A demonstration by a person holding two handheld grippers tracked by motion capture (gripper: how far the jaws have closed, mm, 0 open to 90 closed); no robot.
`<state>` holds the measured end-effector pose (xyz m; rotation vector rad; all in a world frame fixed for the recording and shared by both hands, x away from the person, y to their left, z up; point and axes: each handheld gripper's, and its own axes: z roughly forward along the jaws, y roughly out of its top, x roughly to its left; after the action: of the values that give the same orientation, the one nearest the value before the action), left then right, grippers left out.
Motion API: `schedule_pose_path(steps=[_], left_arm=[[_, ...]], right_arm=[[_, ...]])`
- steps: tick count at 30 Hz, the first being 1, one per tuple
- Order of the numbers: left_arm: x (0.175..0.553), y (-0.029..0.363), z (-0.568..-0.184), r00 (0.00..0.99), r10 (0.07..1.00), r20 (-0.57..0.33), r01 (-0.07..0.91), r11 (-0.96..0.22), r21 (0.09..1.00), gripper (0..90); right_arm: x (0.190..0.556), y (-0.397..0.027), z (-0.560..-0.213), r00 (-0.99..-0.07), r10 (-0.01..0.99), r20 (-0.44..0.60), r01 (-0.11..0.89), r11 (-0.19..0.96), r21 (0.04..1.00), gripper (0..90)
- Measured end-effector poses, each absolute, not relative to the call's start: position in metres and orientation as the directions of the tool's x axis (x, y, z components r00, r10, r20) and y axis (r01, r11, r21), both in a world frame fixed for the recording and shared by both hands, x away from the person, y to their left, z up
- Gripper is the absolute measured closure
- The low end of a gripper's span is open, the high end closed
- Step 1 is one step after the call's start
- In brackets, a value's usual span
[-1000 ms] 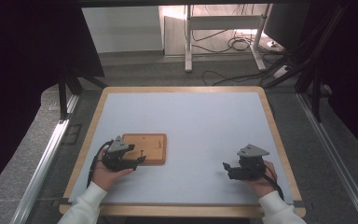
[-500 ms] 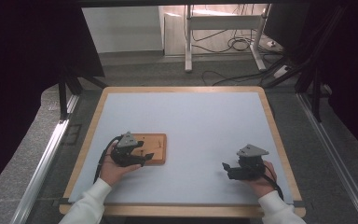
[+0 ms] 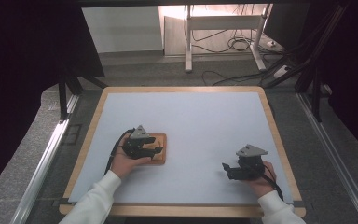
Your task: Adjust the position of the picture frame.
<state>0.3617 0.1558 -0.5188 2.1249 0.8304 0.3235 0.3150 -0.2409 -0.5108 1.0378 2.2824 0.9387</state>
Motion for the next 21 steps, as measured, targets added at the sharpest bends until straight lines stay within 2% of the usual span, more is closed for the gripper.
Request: schedule_pose_path(steps=[1,2,3,5,6,7,10,14,21], left_arm=[[0.3637,0.1539,-0.5196,0.752,0.656,-0.058,0.453,-0.45,0.77,56.0],[0.3652,0.1526,-0.5198,0.753,0.655,-0.059,0.453,-0.452,0.768,56.0],[0.367,0.1504,-0.5199,0.753,0.656,-0.051,0.45,-0.457,0.767,62.8],[0.3691,0.1476,-0.5199,0.754,0.655,-0.046,0.447,-0.461,0.766,65.5],[0.3697,0.1466,-0.5199,0.753,0.656,-0.039,0.445,-0.465,0.765,72.9],[0.3697,0.1459,-0.5201,0.753,0.657,-0.038,0.445,-0.465,0.765,72.9],[0.3688,0.1452,-0.5214,0.751,0.66,-0.028,0.44,-0.469,0.765,80.5],[0.3693,0.1469,-0.5232,0.751,0.66,-0.025,0.439,-0.47,0.766,84.7],[0.3681,0.1448,-0.5185,0.745,0.668,-0.003,0.438,-0.485,0.757,85.3]], right_arm=[[0.315,-0.2411,-0.511,-0.611,0.782,-0.124,0.469,0.484,0.739,12.8],[0.315,-0.2411,-0.511,-0.611,0.782,-0.124,0.469,0.484,0.739,12.8],[0.3151,-0.2413,-0.5112,-0.611,0.782,-0.123,0.47,0.484,0.739,12.8],[0.3151,-0.2413,-0.5111,-0.611,0.782,-0.123,0.47,0.483,0.739,12.8],[0.3151,-0.2414,-0.5112,-0.61,0.782,-0.124,0.468,0.482,0.74,12.8],[0.3151,-0.2414,-0.5112,-0.61,0.782,-0.124,0.468,0.482,0.74,12.8],[0.3147,-0.241,-0.5114,-0.611,0.782,-0.125,0.469,0.484,0.739,12.8],[0.3151,-0.2402,-0.5125,-0.616,0.777,-0.132,0.465,0.493,0.735,12.8],[0.3155,-0.2395,-0.5125,-0.62,0.774,-0.134,0.462,0.497,0.735,12.8]])
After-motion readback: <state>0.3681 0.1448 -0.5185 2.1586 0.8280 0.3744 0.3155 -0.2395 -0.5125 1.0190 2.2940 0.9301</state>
